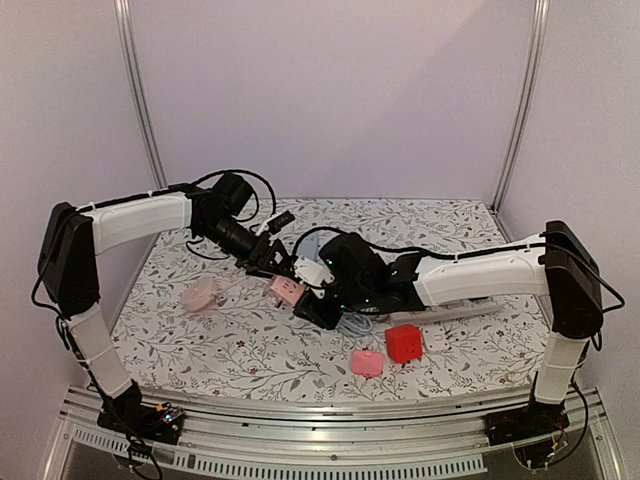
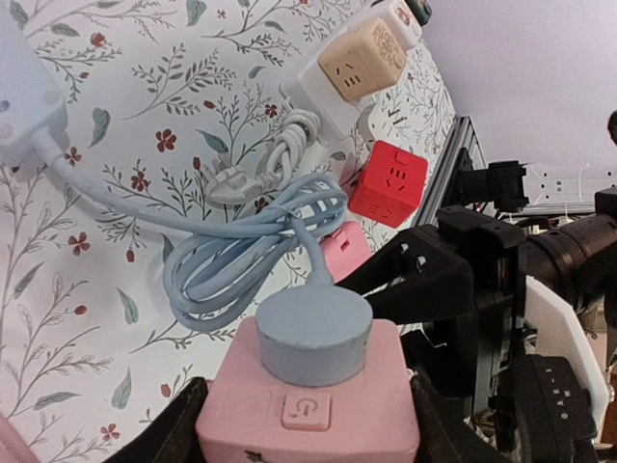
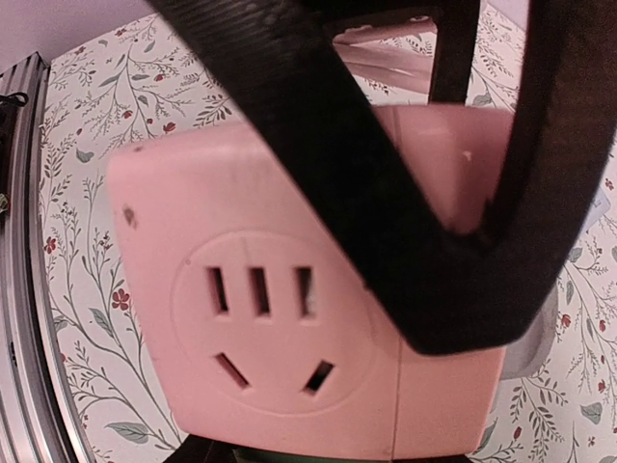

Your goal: Pull the plug off the socket

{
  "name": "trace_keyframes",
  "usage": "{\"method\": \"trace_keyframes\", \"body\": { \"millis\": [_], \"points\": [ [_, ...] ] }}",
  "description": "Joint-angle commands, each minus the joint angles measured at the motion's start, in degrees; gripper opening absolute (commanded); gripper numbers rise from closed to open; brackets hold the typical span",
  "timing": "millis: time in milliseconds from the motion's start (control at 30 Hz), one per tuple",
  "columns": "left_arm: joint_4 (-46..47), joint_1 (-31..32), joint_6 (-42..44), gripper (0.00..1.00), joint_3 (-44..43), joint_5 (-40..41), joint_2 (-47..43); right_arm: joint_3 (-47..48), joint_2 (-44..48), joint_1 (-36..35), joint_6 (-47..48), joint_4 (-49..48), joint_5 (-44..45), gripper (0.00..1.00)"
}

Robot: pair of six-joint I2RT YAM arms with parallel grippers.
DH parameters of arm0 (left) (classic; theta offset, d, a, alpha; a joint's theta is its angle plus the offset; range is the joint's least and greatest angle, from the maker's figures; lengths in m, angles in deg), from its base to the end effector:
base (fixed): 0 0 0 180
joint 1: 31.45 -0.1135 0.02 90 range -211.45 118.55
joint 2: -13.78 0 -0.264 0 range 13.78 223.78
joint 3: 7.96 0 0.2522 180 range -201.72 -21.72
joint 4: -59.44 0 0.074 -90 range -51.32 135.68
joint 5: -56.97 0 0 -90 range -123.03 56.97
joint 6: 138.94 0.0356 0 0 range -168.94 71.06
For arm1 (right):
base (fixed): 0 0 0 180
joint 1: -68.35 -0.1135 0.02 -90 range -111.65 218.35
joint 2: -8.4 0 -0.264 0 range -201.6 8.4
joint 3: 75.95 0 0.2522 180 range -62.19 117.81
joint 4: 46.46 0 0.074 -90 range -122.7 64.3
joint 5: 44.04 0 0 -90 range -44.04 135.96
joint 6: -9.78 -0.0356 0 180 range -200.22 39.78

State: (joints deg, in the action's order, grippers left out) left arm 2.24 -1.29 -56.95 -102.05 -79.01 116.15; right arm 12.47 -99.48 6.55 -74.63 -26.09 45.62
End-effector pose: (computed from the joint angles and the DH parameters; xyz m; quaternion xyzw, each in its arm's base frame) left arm 0.3045 -0.2066 0.2452 0.2542 0.8669 -0.4246 0.0599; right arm 0.1997 0.3729 0.2105 -0.5035 0.7528 0.2021 0.3727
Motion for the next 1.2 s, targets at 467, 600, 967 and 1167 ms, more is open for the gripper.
{"method": "trace_keyframes", "body": {
  "millis": [467, 600, 967, 1167],
  "points": [
    [2.46, 0.61, 1.14, 0.23, -2.11, -4.28, -0.12, -2.14, 4.24, -4.67, 6.77, 1.78, 5.15, 0.20],
    [2.46, 0.61, 1.08, 0.23, -2.19, -4.21, 0.18, -2.38, 4.25, -5.10, 6.66, 1.83, 5.98, 0.20],
    [2.66, 0.45, 1.04, 0.23, -2.04, -2.90, -0.75, -3.45, 4.07, -2.56, -4.96, -2.02, 7.73, 0.17],
    [3.09, 0.26, 0.88, 0.23, -1.84, -2.85, -1.24, -4.49, 4.60, -0.83, -10.64, -2.39, 8.22, 0.17]
  ]
}}
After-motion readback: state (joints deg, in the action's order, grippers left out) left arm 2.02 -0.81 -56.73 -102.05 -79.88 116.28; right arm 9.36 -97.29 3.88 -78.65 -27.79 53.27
